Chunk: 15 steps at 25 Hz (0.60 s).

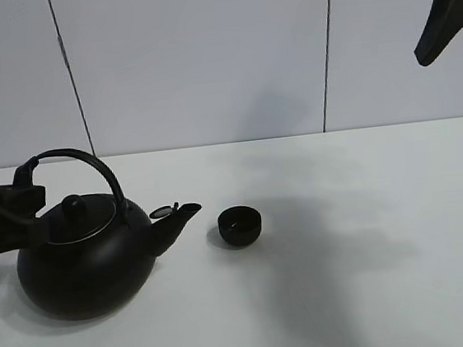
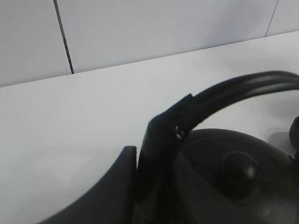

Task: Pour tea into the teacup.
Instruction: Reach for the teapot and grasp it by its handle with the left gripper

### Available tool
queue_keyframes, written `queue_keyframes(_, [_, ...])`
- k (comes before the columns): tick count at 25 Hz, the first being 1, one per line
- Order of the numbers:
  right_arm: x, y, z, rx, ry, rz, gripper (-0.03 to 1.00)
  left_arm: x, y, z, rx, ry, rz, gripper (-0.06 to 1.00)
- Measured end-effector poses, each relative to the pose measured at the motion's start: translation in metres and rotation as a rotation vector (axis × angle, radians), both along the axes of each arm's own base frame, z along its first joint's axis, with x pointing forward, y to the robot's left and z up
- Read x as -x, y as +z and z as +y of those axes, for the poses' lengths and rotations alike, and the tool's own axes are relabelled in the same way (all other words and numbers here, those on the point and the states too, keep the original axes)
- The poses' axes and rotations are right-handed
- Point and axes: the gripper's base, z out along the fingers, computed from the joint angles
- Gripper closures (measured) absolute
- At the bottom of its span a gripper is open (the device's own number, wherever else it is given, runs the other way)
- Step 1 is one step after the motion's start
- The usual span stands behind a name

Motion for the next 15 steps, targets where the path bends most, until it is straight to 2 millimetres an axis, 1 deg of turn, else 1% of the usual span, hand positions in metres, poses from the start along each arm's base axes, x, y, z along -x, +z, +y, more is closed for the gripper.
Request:
queue_keyframes(7, [0.000,0.000,0.000,0.000,0.000,0.000,0.42,0.000,0.002,0.000,-0.002,0.000,0.003,0.81])
queue_keyframes(11, [0.000,0.000,0.000,0.000,0.000,0.000,0.42,0.001,0.009,0.001,-0.017,0.000,0.014,0.81])
queue_keyframes(15, [0.000,0.000,0.000,0.000,0.000,0.000,0.42,-0.003,0.022,0.000,-0.023,-0.002,-0.008,0.81])
